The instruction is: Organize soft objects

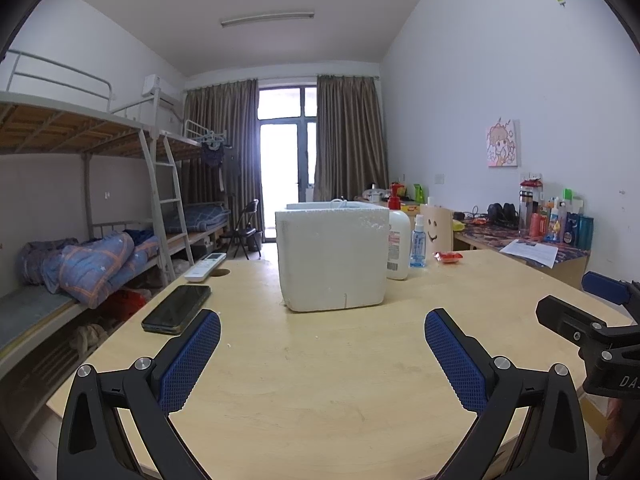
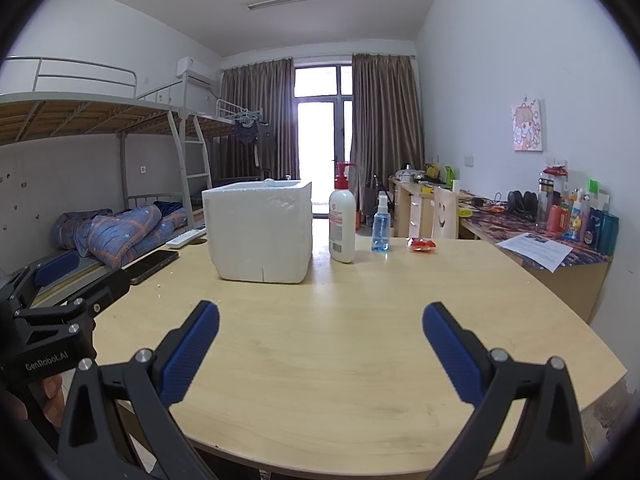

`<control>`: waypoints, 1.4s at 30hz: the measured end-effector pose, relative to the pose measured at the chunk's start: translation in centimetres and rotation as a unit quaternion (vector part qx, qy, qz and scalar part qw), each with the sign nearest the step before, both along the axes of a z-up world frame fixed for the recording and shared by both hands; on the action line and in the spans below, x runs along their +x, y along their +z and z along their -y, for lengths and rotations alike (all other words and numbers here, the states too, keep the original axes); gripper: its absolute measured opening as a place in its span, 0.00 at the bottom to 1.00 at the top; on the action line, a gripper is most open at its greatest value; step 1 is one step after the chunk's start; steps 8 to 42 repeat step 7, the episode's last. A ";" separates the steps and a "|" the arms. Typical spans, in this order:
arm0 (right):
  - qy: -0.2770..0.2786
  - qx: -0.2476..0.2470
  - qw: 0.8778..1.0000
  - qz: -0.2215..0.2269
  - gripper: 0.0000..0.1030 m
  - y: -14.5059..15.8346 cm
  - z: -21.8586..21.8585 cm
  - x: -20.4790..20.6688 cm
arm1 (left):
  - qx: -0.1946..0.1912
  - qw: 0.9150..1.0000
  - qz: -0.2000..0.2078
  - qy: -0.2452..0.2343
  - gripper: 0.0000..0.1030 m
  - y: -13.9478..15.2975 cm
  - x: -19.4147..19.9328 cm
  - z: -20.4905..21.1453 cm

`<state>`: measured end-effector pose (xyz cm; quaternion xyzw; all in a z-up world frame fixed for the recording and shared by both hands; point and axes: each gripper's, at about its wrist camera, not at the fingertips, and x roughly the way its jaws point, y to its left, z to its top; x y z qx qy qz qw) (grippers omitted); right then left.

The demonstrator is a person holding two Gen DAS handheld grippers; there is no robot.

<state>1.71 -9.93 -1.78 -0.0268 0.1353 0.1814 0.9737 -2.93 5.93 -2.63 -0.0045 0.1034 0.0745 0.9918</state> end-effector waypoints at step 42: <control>-0.003 0.004 1.000 -0.002 1.00 -0.1 0.1 0.1 | -0.001 1.000 0.003 0.000 0.99 0.0 0.0 -0.1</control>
